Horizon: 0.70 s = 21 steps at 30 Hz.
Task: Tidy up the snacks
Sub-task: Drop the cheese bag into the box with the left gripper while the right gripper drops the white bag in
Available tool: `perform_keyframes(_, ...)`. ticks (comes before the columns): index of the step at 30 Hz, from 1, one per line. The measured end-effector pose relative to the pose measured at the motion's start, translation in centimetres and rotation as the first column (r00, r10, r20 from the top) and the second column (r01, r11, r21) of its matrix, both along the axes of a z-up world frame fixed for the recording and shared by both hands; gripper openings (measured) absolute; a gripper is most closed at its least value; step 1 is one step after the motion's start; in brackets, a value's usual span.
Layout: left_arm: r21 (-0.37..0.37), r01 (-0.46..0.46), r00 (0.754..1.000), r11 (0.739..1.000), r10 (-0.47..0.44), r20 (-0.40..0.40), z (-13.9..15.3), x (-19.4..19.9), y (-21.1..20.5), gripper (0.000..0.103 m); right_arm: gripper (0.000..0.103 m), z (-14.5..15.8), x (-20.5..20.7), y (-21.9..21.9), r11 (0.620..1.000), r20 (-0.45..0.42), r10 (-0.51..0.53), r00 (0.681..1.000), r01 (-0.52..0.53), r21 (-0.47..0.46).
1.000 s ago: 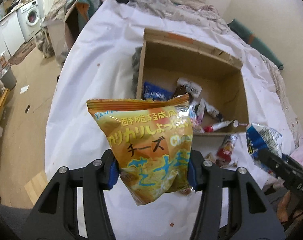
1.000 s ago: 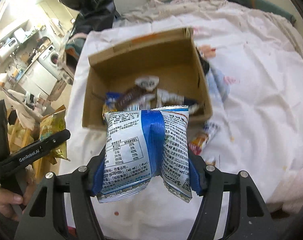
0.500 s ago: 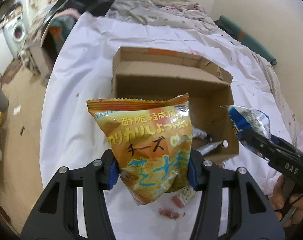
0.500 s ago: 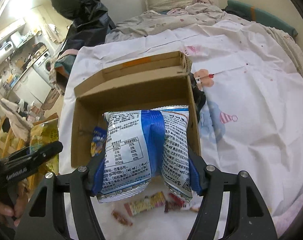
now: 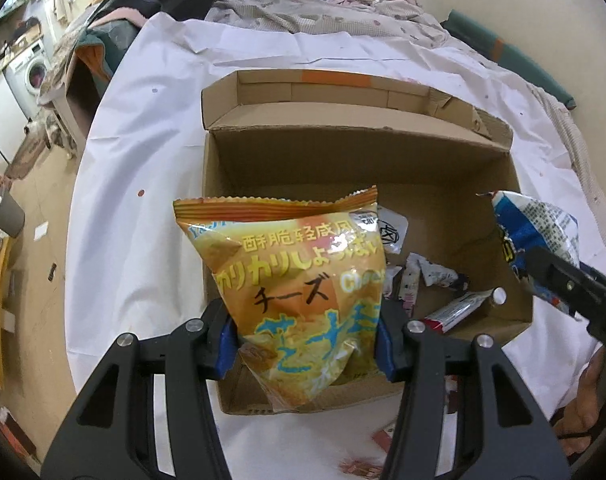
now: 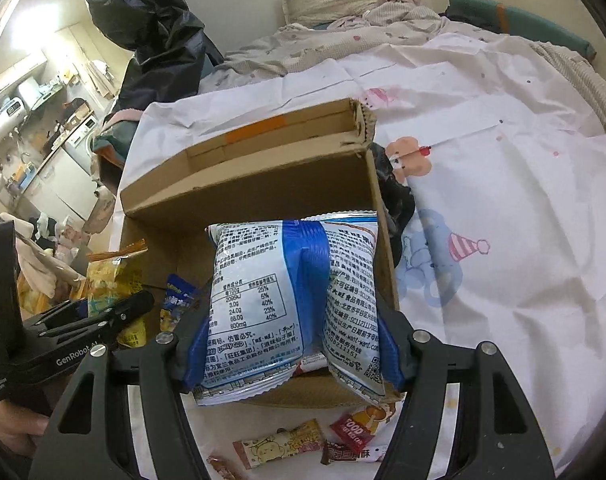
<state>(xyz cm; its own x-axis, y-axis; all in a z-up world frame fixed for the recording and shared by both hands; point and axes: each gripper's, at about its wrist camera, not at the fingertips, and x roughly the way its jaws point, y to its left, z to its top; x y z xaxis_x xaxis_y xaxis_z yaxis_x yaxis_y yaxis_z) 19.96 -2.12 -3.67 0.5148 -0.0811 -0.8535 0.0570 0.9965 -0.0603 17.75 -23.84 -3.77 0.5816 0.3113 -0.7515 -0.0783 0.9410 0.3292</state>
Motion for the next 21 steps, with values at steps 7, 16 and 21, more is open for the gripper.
perform_keyframes(7, -0.009, -0.03, 1.0, 1.0, 0.03, -0.003, -0.3, -0.4, 0.7, 0.052, 0.07, -0.9, 0.5, 0.1, 1.0, -0.023, -0.008, 1.0, 0.008, 0.001)
perform_keyframes(16, -0.02, -0.035, 0.999, 0.999, 0.035, 0.008, 0.1, -0.5, 1.0, 0.052, 0.076, -0.6, 0.3, 0.1, 0.999, 0.0, 0.002, 1.0, -0.002, 0.051)
perform_keyframes(21, -0.011, -0.031, 0.999, 0.999, 0.031, 0.021, 0.3, -0.7, 1.1, 0.052, 0.085, -0.3, 0.1, 0.0, 0.997, 0.007, 0.006, 1.0, -0.007, 0.071)
